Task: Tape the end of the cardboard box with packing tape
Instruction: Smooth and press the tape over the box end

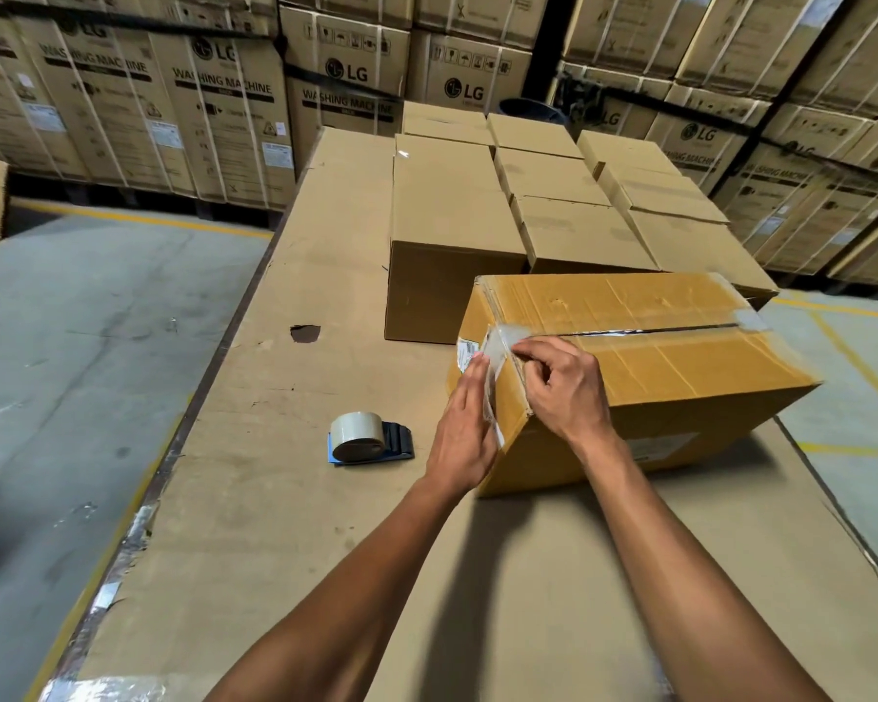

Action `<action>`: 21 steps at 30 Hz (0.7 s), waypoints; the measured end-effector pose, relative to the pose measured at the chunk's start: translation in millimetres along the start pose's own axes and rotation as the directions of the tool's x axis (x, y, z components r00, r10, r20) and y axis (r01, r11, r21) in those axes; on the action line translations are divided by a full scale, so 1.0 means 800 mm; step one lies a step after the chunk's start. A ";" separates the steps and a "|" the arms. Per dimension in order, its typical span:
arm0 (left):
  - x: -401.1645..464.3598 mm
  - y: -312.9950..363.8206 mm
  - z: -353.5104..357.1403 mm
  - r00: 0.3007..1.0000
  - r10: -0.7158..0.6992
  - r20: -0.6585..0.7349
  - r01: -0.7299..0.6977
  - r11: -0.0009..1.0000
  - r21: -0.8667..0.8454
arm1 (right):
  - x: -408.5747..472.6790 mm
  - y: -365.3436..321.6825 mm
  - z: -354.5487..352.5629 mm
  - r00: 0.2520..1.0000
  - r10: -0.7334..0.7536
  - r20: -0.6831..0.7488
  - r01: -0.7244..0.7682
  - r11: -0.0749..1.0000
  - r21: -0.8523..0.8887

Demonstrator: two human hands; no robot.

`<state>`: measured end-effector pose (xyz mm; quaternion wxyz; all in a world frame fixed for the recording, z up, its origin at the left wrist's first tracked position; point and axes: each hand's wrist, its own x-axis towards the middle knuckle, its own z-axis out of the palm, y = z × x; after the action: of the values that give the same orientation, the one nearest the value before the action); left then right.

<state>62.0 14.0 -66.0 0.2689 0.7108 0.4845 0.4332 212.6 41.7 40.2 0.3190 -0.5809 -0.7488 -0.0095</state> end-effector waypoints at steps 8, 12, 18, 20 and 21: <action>-0.017 -0.016 0.012 0.995 -0.075 0.058 0.072 0.996 0.054 | -0.007 -0.019 0.014 0.980 0.183 -0.074 -0.189 0.978 -0.090; 0.007 -0.003 -0.001 0.997 -0.069 0.025 0.068 0.998 0.010 | 0.001 -0.006 0.007 0.990 0.012 0.144 0.022 0.972 -0.233; 0.051 0.034 -0.003 1.000 -0.009 0.019 0.011 0.993 -0.117 | 0.027 0.001 -0.001 0.894 -0.004 0.448 0.088 0.982 -0.166; 0.044 0.021 0.000 1.000 -0.003 0.018 0.005 0.991 -0.132 | 0.026 0.000 0.006 0.911 0.032 0.412 0.038 0.986 -0.160; 0.038 0.013 0.003 0.999 -0.019 0.026 0.022 0.991 -0.130 | 0.026 -0.001 0.009 0.919 0.053 0.392 0.014 0.986 -0.164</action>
<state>73.3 38.1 -48.4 0.3253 0.6920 0.4589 0.4524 205.8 62.2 45.2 0.1130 -0.6026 -0.7885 0.0494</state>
